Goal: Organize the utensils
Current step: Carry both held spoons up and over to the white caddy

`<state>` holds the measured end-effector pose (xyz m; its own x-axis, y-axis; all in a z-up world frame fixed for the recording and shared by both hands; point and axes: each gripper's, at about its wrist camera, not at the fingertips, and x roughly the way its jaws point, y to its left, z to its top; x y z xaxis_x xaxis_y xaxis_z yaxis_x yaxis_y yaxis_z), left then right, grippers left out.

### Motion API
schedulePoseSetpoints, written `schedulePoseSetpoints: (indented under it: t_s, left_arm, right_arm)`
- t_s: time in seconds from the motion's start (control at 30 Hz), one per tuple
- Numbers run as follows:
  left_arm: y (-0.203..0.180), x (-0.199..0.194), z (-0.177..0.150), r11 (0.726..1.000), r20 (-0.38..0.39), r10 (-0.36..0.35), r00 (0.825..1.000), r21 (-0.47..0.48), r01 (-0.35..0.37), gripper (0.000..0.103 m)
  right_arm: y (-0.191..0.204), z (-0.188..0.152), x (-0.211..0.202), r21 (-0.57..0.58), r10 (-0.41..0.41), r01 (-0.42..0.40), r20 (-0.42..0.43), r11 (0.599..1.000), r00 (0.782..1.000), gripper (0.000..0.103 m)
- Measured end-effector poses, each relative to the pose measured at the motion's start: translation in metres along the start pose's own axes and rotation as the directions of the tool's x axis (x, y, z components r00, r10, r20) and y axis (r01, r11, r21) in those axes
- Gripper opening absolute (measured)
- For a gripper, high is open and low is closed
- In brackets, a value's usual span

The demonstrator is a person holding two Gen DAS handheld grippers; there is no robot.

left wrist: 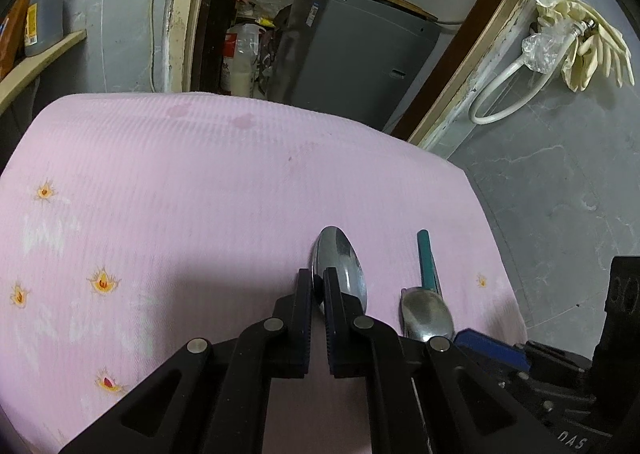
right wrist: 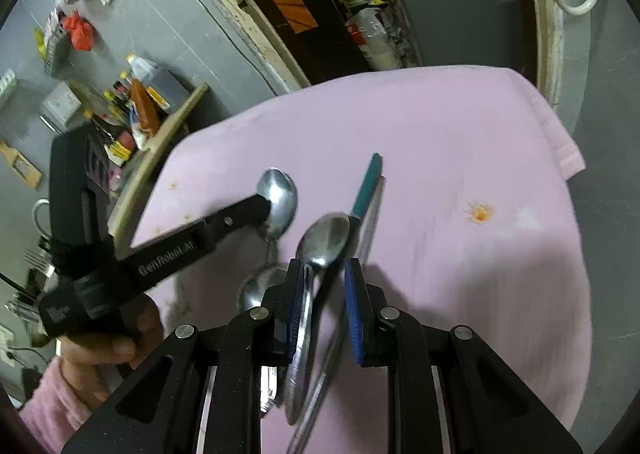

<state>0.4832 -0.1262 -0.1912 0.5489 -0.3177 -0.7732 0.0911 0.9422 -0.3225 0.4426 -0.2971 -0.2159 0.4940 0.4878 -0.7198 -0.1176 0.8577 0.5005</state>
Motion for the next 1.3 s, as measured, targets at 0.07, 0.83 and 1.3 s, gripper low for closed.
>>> schedulePoseSetpoints:
  t_s: [0.07, 0.83, 1.3]
  left_arm:
    - [0.0, 0.0, 0.0, 1.0, 0.0, -0.002, 1.0, 0.001, 0.002, 0.006]
    - [-0.019, -0.02, 0.001, 0.998, 0.034, 0.018, 0.999, 0.055, -0.019, 0.002]
    - [-0.06, -0.117, -0.018, 0.98, 0.286, 0.068, 0.956, 0.16, -0.118, 0.002]
  right_arm:
    - [-0.005, 0.001, 0.006, 0.028, 0.023, -0.022, -0.02, 0.999, 1.0, 0.017]
    - [-0.004, -0.005, -0.019, 0.109, 0.216, -0.233, 0.143, 0.966, 0.966, 0.002]
    - [0.027, -0.026, -0.13, 0.033, 0.167, -0.202, 0.441, 0.979, 0.882, 0.002]
